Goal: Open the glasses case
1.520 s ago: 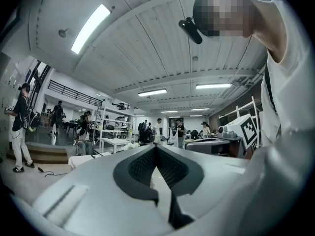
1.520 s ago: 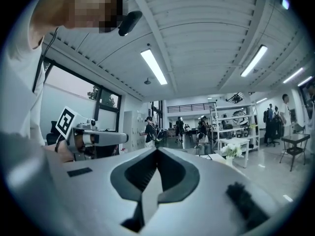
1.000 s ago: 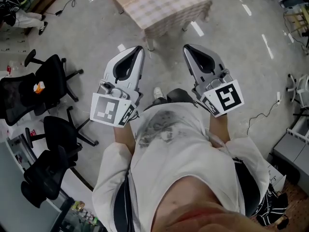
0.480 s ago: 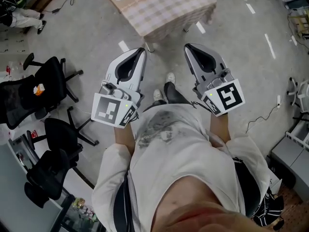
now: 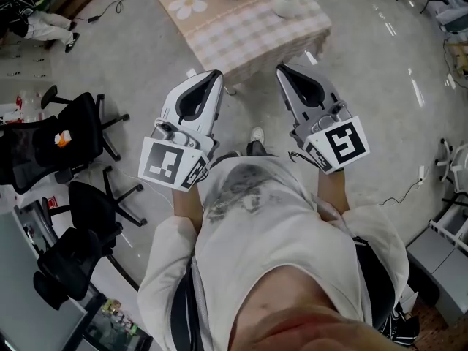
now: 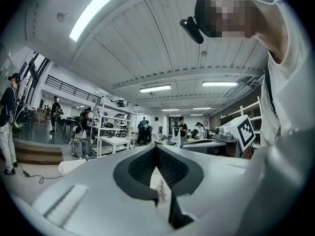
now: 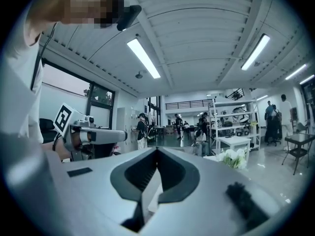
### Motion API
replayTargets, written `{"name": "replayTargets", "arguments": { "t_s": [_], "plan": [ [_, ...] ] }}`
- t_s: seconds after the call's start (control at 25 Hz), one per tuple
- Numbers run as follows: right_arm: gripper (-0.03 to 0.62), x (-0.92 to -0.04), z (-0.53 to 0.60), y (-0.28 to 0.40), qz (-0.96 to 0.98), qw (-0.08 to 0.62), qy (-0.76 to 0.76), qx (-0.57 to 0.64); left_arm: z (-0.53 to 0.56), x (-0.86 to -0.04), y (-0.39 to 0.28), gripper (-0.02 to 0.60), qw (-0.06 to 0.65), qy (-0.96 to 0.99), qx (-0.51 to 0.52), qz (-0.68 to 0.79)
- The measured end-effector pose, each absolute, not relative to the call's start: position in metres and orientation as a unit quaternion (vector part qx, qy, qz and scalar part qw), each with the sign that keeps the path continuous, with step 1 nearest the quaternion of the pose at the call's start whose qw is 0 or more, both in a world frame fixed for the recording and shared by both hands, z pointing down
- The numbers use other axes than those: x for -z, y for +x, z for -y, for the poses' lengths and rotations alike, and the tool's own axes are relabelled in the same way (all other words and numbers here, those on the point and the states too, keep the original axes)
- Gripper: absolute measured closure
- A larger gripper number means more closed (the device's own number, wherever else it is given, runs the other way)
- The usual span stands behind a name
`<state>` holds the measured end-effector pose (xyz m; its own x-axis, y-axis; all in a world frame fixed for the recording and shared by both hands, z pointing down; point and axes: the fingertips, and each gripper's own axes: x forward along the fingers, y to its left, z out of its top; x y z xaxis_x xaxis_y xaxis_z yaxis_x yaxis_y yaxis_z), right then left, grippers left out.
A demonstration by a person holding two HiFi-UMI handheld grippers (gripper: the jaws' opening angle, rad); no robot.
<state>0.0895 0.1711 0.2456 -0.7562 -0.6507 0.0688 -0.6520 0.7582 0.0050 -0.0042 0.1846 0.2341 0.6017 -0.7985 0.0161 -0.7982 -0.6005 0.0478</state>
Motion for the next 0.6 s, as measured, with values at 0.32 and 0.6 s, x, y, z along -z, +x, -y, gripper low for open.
{"name": "replayTargets", "arguments": {
  "t_s": [0.32,0.6],
  "plan": [
    [0.579,-0.252,-0.148,0.095,0.944,0.039,0.328,-0.021,-0.164,-0.239,0.005,0.572,0.031,0.886,-0.007,0.463],
    [0.579,-0.265,-0.117,0.086,0.943,0.051,0.327,-0.035,-0.131,-0.252,-0.005,0.572,0.047,0.883,-0.011,0.466]
  ]
}}
